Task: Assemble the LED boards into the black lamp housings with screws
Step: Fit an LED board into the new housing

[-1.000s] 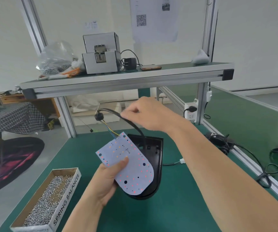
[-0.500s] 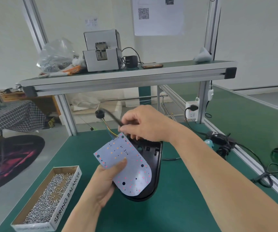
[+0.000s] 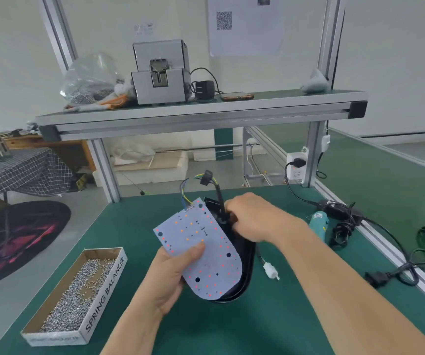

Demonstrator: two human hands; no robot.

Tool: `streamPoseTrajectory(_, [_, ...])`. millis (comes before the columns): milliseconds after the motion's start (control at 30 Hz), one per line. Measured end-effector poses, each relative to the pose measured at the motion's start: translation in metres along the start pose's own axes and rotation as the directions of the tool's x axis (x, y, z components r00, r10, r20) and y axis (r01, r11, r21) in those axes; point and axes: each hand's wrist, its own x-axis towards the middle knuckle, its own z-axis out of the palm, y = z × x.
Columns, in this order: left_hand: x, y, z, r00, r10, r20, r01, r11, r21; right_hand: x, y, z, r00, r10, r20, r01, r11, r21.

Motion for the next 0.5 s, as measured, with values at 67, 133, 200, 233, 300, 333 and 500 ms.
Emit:
streamPoseTrajectory(67, [-0.002, 0.002, -0.001, 1.0, -0.003, 0.013, 0.003, 1.0, 0.029, -0.006, 0.007, -0.025, 1.0, 0.008, -0.025, 0.0, 0.959, 0.284])
streamPoseTrajectory(133, [-0.004, 0.004, -0.001, 1.0, -0.006, 0.025, 0.005, 0.999, 0.036, -0.011, 0.008, -0.052, 0.978, -0.002, -0.209, 0.108, 0.862, 0.494])
streamPoseTrajectory(200, [-0.005, 0.004, 0.0, 0.999, -0.01, 0.03, 0.009, 0.999, 0.043, -0.013, -0.002, -0.071, 0.957, -0.074, -0.281, 0.22, 0.817, 0.533])
streamPoseTrajectory(233, [-0.005, 0.003, 0.0, 0.999, -0.015, 0.03, 0.013, 0.999, 0.047, -0.012, -0.009, -0.076, 0.95, -0.132, -0.283, 0.253, 0.856, 0.451])
streamPoseTrajectory(300, [-0.006, 0.002, 0.001, 1.0, -0.021, 0.023, 0.019, 0.998, 0.053, -0.008, -0.02, -0.078, 0.942, -0.219, -0.253, 0.277, 0.936, 0.218])
streamPoseTrajectory(333, [-0.006, 0.002, 0.0, 1.0, -0.02, 0.019, 0.018, 0.998, 0.058, -0.007, -0.024, -0.078, 0.939, -0.229, -0.257, 0.276, 0.947, 0.166])
streamPoseTrajectory(500, [-0.008, -0.002, -0.006, 1.0, -0.014, 0.024, 0.012, 0.995, 0.098, -0.005, -0.031, -0.072, 0.931, -0.229, -0.283, 0.298, 0.926, 0.231])
